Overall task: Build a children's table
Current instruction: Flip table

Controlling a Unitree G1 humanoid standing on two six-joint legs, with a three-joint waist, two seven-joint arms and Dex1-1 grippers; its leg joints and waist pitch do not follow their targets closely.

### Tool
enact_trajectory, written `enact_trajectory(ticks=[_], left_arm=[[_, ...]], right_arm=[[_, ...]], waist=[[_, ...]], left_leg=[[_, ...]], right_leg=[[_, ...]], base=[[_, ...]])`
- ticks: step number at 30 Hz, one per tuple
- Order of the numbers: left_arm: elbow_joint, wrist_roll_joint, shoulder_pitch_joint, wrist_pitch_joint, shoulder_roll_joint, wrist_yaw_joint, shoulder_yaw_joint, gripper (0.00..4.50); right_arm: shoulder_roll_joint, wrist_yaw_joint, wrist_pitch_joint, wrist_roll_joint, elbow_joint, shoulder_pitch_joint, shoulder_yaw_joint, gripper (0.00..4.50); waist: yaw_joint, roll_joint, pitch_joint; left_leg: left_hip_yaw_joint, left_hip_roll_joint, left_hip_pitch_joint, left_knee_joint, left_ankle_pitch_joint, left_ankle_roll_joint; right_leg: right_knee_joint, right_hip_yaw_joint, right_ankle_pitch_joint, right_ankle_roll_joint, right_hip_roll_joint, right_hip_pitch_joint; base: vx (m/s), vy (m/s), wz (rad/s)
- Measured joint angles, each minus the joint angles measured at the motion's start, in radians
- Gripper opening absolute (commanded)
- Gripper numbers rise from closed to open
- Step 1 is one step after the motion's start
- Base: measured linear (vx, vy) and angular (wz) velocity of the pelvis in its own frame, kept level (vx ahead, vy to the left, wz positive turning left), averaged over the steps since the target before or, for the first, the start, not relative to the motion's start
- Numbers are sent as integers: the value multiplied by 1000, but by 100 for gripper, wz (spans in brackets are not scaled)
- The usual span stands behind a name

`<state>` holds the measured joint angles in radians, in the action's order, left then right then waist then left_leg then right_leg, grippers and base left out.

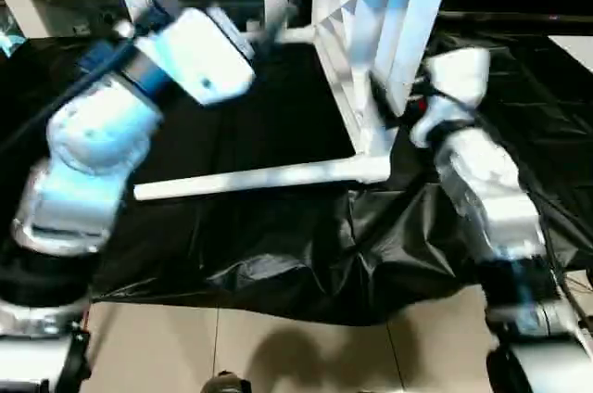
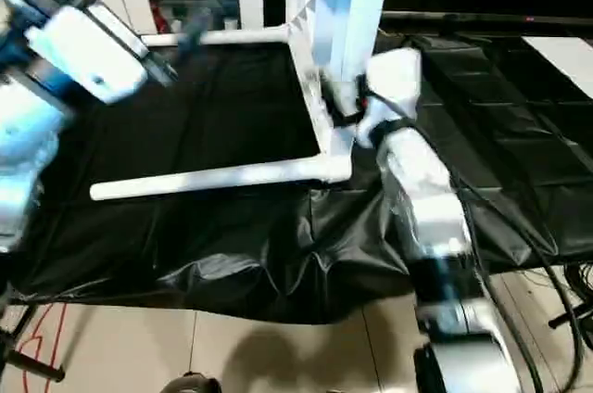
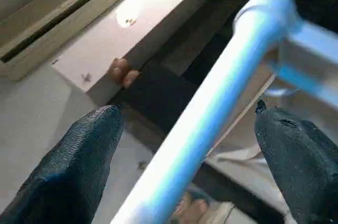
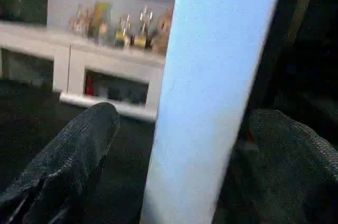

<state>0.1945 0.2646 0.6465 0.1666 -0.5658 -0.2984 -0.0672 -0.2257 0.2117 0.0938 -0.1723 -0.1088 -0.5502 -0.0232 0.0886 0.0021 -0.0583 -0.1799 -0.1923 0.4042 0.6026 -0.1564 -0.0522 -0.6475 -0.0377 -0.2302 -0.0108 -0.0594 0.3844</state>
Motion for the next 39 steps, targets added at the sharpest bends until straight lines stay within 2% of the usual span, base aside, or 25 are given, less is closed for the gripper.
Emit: enact_trajectory(ticks=[2,5,14,23,31,39], left_arm=[[-34,50,19,12,-21,38,14,450],[-65,98,70,13,-33,85,30,450],[-192,160,119,35,-36,109,10,450],[-285,219,151,81,-57,119,-23,450],[-311,224,151,132,-77,99,-43,450],[-451,276,219,123,-71,137,-58,450]], right_arm=[[7,59,-20,-43,81,41,0,445],[2,167,-9,-96,157,65,40,445],[-10,279,13,-104,205,126,168,445],[-14,295,14,-99,222,124,170,445],[-13,304,16,-94,223,125,170,445],[7,322,28,-100,224,124,188,445]], waist=[[0,0,0],[0,0,0],[3,0,0],[3,-2,1],[2,-2,1],[5,-2,1]], left_leg=[[1,0,0,0,0,0],[1,0,0,0,0,0],[2,1,0,0,0,0],[3,0,-1,0,0,0],[3,0,0,0,0,0],[3,1,0,0,0,0]], right_leg=[[0,0,0,0,0,0],[0,0,0,0,0,-1],[0,-1,1,1,0,-1],[0,-1,2,1,0,-1],[0,-1,2,1,0,-1],[0,-1,2,1,0,-1]], base=[[0,0,0],[0,0,0],[0,0,0],[0,0,0],[0,0,0],[0,0,0]])
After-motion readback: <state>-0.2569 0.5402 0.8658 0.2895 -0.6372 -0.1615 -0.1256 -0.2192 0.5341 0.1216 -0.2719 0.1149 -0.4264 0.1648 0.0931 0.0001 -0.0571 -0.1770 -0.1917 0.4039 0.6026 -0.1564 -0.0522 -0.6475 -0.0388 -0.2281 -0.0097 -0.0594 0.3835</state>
